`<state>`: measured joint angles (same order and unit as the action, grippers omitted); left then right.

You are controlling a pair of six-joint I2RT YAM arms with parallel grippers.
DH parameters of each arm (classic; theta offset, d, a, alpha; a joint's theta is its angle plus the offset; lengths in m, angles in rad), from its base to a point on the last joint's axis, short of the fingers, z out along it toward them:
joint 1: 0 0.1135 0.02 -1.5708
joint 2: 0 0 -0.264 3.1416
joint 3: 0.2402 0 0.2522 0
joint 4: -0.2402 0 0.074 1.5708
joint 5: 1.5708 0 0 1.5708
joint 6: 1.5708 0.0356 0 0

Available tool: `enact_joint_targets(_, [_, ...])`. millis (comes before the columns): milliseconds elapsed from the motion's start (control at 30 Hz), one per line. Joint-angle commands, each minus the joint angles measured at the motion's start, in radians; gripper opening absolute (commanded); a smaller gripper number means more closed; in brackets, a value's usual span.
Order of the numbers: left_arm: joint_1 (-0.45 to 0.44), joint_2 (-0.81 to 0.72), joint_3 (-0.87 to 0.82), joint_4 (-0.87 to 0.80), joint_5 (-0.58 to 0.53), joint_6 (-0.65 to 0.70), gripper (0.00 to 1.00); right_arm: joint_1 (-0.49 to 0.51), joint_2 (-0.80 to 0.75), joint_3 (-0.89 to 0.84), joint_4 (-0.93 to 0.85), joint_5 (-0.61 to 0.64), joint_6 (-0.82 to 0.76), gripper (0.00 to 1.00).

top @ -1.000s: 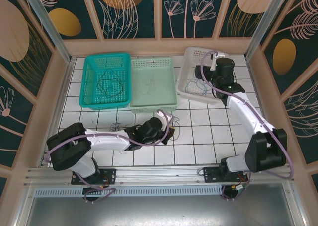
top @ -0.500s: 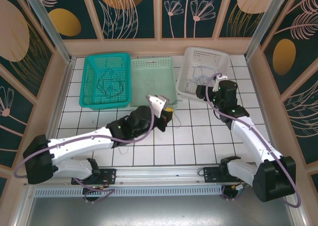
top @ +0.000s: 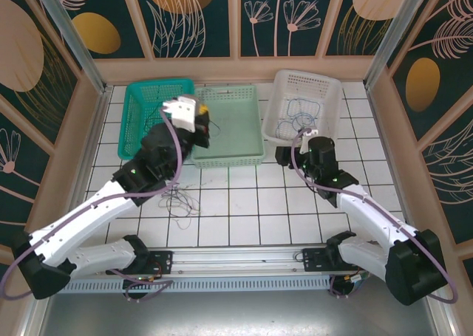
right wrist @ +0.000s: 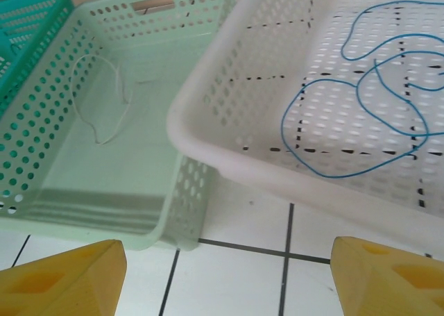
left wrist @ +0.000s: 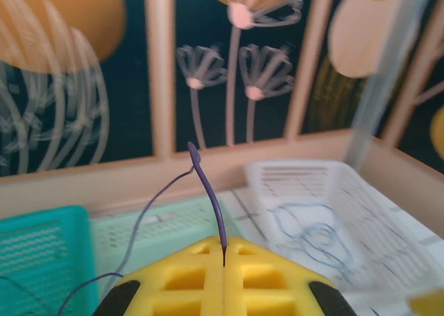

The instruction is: Untangle the cables

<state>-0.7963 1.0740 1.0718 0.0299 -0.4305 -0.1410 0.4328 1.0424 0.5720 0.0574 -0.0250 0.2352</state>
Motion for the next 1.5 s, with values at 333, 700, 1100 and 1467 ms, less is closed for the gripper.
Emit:
enact_joint_targets(333, [0.584, 0.253, 0.038, 0.040, 0.345, -0.121, 0.00, 0.217, 0.098, -0.041, 0.166, -0.057, -0.014, 0.71])
enact_joint_targets(700, [0.668, 0.461, 0.071, 0.056, 0.446, -0.178, 0.00, 0.434, 0.299, 0.006, 0.294, -0.180, -0.020, 0.65])
enact_joint_targets(1100, [0.672, 0.479, 0.018, 0.005, 0.434, -0.249, 0.66, 0.569, 0.563, 0.229, 0.260, -0.300, -0.075, 0.68])
enact_joint_targets(1467, [0.672, 0.235, -0.176, 0.026, 0.402, -0.303, 0.98, 0.634, 0.766, 0.404, 0.196, -0.353, -0.072, 0.64])
